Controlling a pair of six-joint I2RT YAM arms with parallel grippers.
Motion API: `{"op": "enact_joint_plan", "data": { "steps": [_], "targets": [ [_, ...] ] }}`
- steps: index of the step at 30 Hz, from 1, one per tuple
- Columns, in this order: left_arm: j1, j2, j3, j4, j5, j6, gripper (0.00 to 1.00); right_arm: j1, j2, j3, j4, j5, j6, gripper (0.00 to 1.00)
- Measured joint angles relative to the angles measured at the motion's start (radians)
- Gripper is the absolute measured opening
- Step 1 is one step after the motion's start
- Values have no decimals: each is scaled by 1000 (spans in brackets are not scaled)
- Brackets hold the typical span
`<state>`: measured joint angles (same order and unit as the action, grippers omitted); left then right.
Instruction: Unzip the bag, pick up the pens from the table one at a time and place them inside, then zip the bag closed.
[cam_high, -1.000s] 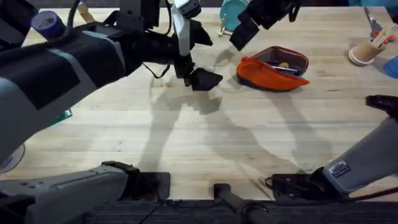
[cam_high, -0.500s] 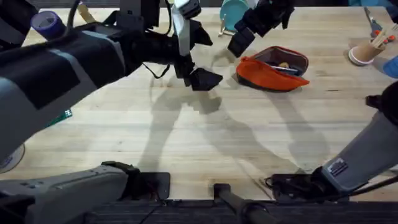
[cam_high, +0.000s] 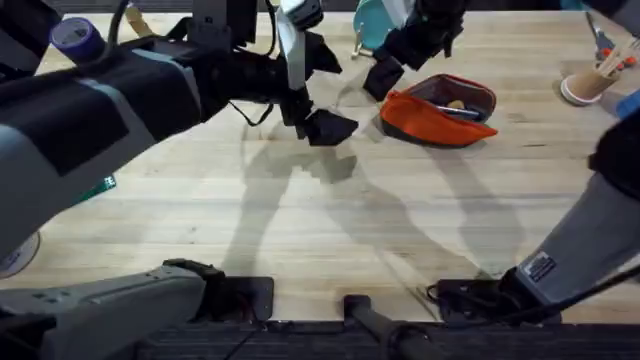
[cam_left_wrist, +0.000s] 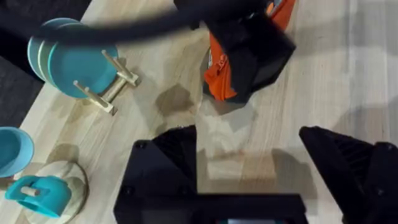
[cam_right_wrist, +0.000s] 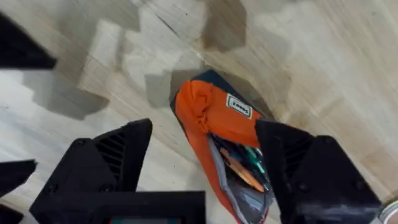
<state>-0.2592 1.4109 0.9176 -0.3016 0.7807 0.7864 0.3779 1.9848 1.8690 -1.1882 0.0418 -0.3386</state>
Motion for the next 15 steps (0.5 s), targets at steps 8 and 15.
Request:
{"op": "enact_joint_plan", "data": {
  "steps": [8, 15],
  "targets": [
    [0, 0, 0, 0, 0, 0, 995, 2, 46, -5, 11, 0, 0, 998],
    [0, 0, 0, 0, 0, 0, 996, 2, 55, -5, 13, 0, 0, 998]
  ]
}}
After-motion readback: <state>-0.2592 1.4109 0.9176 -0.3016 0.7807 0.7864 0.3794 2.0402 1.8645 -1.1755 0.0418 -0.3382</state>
